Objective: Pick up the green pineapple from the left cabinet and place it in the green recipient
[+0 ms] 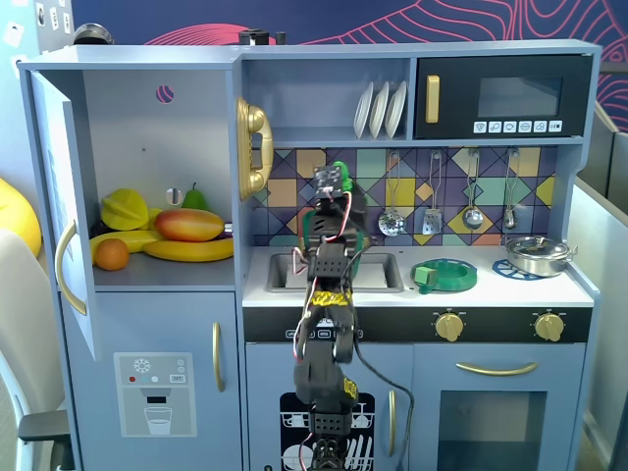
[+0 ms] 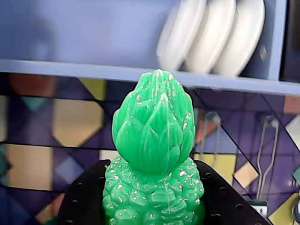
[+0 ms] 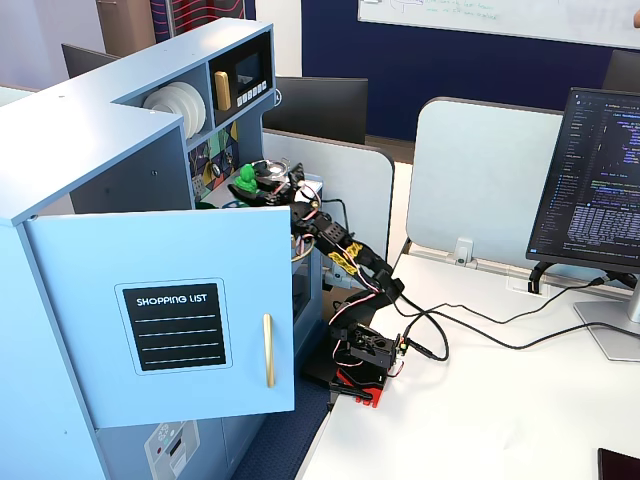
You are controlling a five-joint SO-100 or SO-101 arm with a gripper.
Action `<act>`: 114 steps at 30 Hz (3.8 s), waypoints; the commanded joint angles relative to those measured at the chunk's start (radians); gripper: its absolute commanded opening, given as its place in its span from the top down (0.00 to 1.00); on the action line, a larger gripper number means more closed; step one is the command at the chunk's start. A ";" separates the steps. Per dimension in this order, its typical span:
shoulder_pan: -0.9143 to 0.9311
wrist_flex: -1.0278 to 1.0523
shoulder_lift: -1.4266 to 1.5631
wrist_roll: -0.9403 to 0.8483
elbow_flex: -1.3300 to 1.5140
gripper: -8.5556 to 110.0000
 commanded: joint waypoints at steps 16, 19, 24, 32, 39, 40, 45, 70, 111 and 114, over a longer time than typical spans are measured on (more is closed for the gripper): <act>-0.063 -0.064 -0.494 0.091 -0.454 0.93; -0.095 -0.051 -0.540 0.124 -0.503 0.93; -0.121 -0.023 -0.577 0.117 -0.532 0.93; -0.140 -0.032 -0.614 0.123 -0.561 0.69; -0.147 -0.043 -0.621 0.137 -0.569 0.66; -0.149 -0.044 -0.621 0.135 -0.569 0.67; -0.152 -0.028 -0.594 0.143 -0.563 0.67; -0.187 0.235 0.571 0.149 0.614 0.68; -0.196 1.338 0.865 0.051 1.184 0.69; -0.227 1.160 0.865 0.150 1.184 0.69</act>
